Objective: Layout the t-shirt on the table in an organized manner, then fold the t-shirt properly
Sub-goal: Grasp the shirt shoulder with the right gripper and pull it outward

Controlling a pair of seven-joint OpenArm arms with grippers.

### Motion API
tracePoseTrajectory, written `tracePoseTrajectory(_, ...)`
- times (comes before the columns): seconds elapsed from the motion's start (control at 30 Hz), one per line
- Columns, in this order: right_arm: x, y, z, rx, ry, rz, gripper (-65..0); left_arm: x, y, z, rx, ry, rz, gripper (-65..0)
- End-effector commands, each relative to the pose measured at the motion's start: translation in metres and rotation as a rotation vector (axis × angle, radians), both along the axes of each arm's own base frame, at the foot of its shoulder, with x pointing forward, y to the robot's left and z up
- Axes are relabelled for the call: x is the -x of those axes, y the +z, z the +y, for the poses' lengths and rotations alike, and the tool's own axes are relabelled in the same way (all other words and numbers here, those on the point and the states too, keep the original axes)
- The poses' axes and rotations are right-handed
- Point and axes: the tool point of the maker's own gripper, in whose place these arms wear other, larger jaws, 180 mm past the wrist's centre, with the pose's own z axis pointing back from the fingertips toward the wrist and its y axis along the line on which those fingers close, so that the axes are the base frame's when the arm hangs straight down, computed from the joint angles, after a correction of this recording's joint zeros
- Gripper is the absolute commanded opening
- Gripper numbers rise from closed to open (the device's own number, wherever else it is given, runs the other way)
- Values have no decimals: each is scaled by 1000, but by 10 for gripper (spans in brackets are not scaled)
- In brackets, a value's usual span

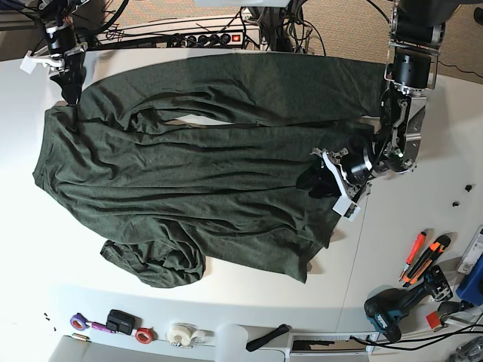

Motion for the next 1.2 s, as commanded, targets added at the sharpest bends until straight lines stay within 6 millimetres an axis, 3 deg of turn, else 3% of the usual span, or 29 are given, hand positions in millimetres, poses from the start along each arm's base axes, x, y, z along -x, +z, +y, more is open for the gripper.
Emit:
tracePoseTrajectory(0.0, 9, -13, 4, -9, 24, 88, -334, -12, 19, 1, 31, 9, -54, -401)
tracePoseTrajectory(0.13, 12, -23, 5, -23, 23, 149, -335, -12, 19, 1, 32, 10, -54, -401)
tracePoseTrajectory(0.33, 6, -42, 28, -39, 113, 245, -335, -12, 19, 1, 34, 10, -54, -401)
tracePoseTrajectory(0.67, -4, -51, 61, -40, 263, 282, -335, -12, 19, 1, 35, 11, -52, -401)
tracePoseTrajectory(1.03, 22, -60, 69, -59, 316, 368, -345, -11, 10, 6, 2, 30, -12, -401)
tracePoseTrajectory(1.17, 38, -44, 62, 17, 310, 385, -345, -10, 9, 6, -5, 26, -3, -401)
